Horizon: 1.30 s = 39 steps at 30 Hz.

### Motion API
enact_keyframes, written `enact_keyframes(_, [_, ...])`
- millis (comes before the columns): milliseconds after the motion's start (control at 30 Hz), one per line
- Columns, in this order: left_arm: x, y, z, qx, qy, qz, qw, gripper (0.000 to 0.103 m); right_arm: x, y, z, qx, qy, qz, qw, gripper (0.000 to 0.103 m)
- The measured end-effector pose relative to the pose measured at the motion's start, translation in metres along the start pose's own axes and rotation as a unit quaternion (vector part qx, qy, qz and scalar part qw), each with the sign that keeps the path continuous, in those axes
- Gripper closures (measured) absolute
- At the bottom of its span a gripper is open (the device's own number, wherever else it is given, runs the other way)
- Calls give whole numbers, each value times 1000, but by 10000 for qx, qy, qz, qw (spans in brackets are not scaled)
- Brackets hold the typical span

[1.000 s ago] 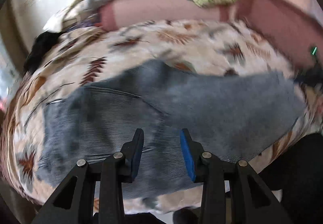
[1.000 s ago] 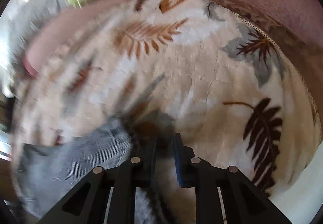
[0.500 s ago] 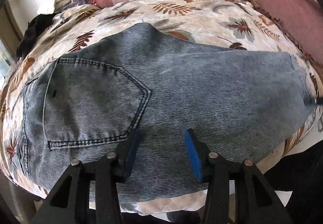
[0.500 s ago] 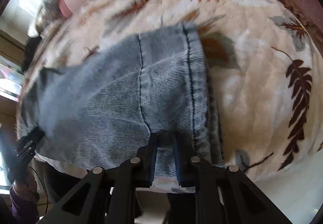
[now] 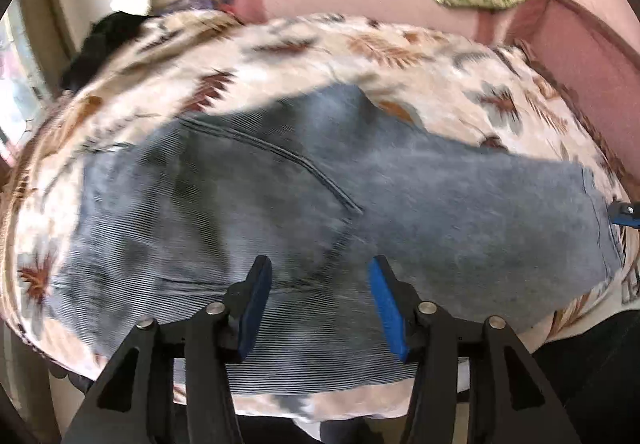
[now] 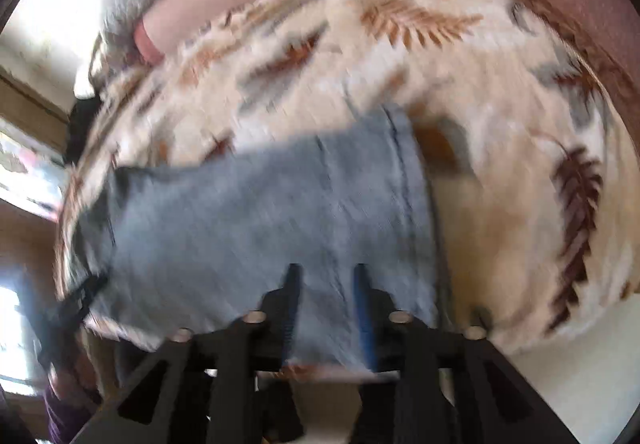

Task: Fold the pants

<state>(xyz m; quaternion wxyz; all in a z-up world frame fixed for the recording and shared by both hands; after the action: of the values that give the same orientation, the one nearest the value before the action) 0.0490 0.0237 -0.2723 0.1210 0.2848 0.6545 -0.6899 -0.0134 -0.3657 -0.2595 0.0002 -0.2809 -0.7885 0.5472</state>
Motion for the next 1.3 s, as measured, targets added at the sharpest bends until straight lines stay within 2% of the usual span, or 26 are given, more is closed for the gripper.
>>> enact_keyframes(33, [-2,-3,-7,-22,-57,40,10000,47,-8,8,-8,3,32,133,9999,54])
enact_keyframes(67, [-3,-6,-16,-133,-113,81,9998,44,-13,14,-12,-29,17,178,9998,54])
enact_keyframes(167, [-7,-9,-51,-720,-316,186,9967,42,-23,48,-29,-260,255,146,9992,54])
enact_keyframes(300, [-3,17,-106,-1436,-738,-195,9867,40,-36,85,-32,-127,357,249,9990,54])
enact_keyframes(367, [0,33,-119,-1300,-992,-375,9858,39,-45,85,-28,-366,446,294,9979,50])
enact_keyframes(400, [-1,37,-121,-1262,-1119,-331,9851,38,-46,86,-25,-465,489,289,9973,50])
enact_keyframes(467, [-6,40,-117,-1466,-997,-247,9838,35,-48,83,-19,-681,748,376,9942,49])
enact_keyframes(533, [-11,46,-107,-1754,-721,-228,9816,35,-48,77,-23,-614,607,515,9949,49])
enact_keyframes(600, [-16,45,-103,-1854,-696,-277,9798,35,-51,66,-30,-642,445,806,9937,49])
enact_keyframes(633, [-17,43,-103,-1839,-723,-299,9798,35,-52,49,-36,-797,274,1197,9892,49])
enact_keyframes(733, [-23,17,-100,-1578,-914,-97,9832,35,-49,15,-50,-932,-92,2001,9753,40])
enact_keyframes(800, [-25,-9,-89,-1456,-876,173,9853,35,-42,-2,-58,-888,-255,2442,9653,38])
enact_keyframes(933, [-35,-55,-69,-1452,-800,662,9839,28,-29,-21,-82,-876,-658,2871,9516,38])
enact_keyframes(967, [-37,-66,-63,-1473,-758,786,9830,22,-23,-23,-91,-908,-770,2930,9487,36])
enact_keyframes(1000, [-38,-74,-59,-1518,-738,854,9819,15,-17,-23,-99,-912,-890,2913,9481,33])
enact_keyframes(1033, [-37,-79,-55,-1526,-726,897,9815,13,-11,-24,-104,-939,-936,2795,9510,29])
enact_keyframes(1133, [-30,-83,-33,-1206,-432,882,9878,13,7,-10,-108,-1334,-701,2339,9605,29])
enact_keyframes(1200, [-23,-69,-18,-1151,-226,692,9907,12,23,16,-114,-1161,-686,1714,9759,29])
enact_keyframes(1300, [-11,-40,-4,-985,-74,298,9947,12,43,41,-120,-1145,-690,1103,9849,29])
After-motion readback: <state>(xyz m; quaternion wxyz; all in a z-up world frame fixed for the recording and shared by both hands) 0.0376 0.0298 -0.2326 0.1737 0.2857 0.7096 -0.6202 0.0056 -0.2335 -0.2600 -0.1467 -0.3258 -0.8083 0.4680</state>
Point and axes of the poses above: each gripper's, at about its wrist camera, not at the fingertips, and y roughly the way its jaws point, z to its right, x to its underside, the point moved 5 cm from there along y, roughly the way its jaws point, and after that the axes turned 3 degrees about -x, right-handed, at the moved point
